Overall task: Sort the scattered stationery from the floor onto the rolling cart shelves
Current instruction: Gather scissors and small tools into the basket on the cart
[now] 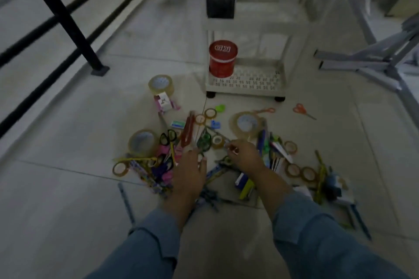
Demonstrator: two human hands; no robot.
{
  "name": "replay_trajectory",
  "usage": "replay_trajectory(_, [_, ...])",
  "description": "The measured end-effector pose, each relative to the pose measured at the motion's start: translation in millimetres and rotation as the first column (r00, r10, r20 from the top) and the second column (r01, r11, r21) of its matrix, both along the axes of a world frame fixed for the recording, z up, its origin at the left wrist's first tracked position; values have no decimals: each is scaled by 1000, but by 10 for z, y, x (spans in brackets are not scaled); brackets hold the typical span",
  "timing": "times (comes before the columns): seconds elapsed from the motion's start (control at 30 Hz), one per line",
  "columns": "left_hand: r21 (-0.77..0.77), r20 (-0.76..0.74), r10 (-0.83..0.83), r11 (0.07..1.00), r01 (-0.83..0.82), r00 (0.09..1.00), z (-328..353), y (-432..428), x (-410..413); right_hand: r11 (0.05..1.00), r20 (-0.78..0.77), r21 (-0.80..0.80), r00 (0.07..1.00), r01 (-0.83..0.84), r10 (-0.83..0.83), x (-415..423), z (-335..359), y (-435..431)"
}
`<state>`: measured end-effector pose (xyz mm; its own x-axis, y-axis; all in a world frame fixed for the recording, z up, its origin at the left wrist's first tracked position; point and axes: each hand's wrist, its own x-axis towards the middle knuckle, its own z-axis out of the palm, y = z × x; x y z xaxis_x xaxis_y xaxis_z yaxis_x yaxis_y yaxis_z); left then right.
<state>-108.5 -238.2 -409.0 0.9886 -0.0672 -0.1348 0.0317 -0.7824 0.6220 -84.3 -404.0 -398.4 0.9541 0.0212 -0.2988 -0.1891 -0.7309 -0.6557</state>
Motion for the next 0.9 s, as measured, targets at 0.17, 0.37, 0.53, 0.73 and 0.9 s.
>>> replay_trajectory(0.17, [-53, 17, 9, 999, -8, 1000, -475, 114, -14, 996, 1, -88, 1000, -29, 29, -132, -504, 123])
replay_trajectory(0.37, [-38, 67, 110, 993, -108, 992, -647, 36, 104, 992, 241, -106, 970, 66, -39, -394, -760, 219])
replay_trajectory(0.53, [68, 20, 19, 997, -21, 1000, -647, 125, 0, 984, 210, -159, 971, -78, 111, -564, -785, 407])
replay_trajectory(0.73, [278, 158, 63, 955, -105, 986, -642, 624, 94, 989, 226, -89, 964, -121, 139, -227, -672, 729])
replay_trajectory(0.9, [184, 170, 184, 959, -215, 968, -623, 858, 377, 988, 180, -120, 977, -92, 113, 71, -606, 895])
